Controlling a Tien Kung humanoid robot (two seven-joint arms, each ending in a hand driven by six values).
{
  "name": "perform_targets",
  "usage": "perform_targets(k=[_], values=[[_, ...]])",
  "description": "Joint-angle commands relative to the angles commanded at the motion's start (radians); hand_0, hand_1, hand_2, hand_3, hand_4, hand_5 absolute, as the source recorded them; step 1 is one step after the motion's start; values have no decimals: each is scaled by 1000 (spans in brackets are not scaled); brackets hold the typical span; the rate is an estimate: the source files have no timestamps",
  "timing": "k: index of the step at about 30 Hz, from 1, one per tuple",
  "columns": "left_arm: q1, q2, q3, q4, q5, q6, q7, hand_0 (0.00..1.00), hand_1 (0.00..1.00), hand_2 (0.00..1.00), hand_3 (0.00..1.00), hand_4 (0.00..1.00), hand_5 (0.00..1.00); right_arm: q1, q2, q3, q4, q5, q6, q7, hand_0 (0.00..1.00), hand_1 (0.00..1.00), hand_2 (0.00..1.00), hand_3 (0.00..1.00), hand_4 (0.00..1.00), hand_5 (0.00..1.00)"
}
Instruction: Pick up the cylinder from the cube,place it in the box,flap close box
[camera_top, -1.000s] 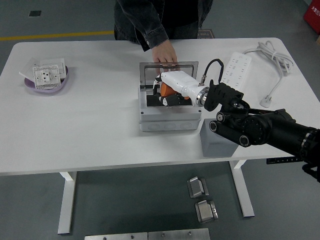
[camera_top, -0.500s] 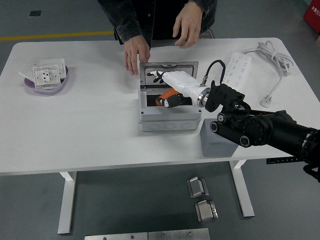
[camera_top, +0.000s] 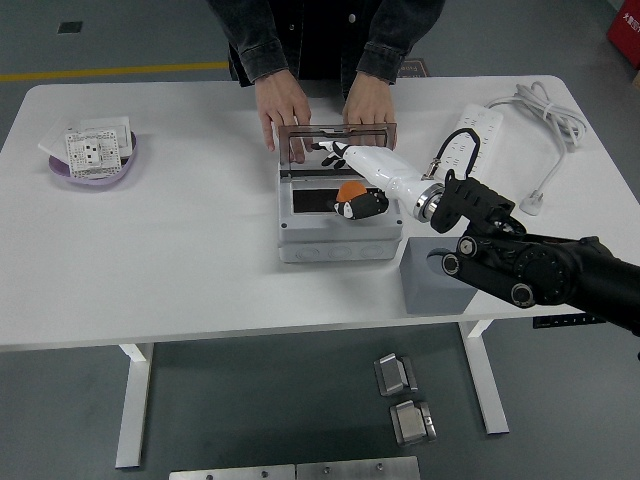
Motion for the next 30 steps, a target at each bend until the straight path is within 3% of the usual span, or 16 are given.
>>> perform_targets(k=[5,9,12,18,24,30], values=[[2,-1,-5,0,2,0,0,636,646,606,630,666,343,-10,-53,108,126,-88,39,-47,820,763,797,967,756,133],[5,-1,-4,0,1,0,0,636,646,606,630,666,343,4,-73,176,211,-117,63,-70,813,758,794,958,757,140],[6,-1,0,0,-2,0,1,636,646,606,630,666,343,34,-71,193,224,-107,73,-75,813,758,794,958,757,140],[6,2,10,1,-7,0,3,636,646,606,630,666,342,114,-26,136,128,-19,78,-50,811,753,792,954,755,152],[0,10,17,0,-10,0,3,636,646,606,629,664,342,188,51,18,-20,115,72,-5,809,748,789,948,753,159],[-5,14,29,0,-14,0,4,636,646,605,629,661,340,217,98,-82,-160,247,68,26,808,747,789,937,753,164]])
